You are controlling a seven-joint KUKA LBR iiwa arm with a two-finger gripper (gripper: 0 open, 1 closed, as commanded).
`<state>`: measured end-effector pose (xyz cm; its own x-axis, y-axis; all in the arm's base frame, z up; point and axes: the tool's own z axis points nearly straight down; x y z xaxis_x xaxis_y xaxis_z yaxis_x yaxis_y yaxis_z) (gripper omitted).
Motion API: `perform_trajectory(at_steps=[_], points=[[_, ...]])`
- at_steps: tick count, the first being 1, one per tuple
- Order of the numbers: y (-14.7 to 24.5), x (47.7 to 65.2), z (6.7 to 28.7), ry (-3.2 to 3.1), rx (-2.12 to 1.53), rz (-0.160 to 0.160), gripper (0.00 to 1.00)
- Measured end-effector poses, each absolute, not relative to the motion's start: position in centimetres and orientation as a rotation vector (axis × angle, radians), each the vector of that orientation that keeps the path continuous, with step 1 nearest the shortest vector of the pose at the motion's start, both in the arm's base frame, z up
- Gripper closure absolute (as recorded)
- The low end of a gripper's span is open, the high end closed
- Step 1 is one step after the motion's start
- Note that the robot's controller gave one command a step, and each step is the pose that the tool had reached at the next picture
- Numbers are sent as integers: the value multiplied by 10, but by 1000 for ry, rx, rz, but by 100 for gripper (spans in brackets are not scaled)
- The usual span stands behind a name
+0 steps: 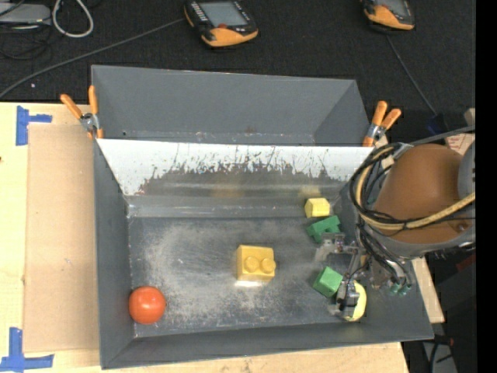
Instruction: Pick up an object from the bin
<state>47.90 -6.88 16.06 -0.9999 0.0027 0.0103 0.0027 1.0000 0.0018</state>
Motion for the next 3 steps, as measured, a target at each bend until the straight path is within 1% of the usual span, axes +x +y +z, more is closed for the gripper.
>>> perform_trajectory(at_steps=[1, 2, 3], points=[[-69, 481, 164, -3139, 2, -1, 0], [-117, 525, 143, -3142, 7, 1, 0], [-110, 497, 144, -3116, -338, -4, 0]])
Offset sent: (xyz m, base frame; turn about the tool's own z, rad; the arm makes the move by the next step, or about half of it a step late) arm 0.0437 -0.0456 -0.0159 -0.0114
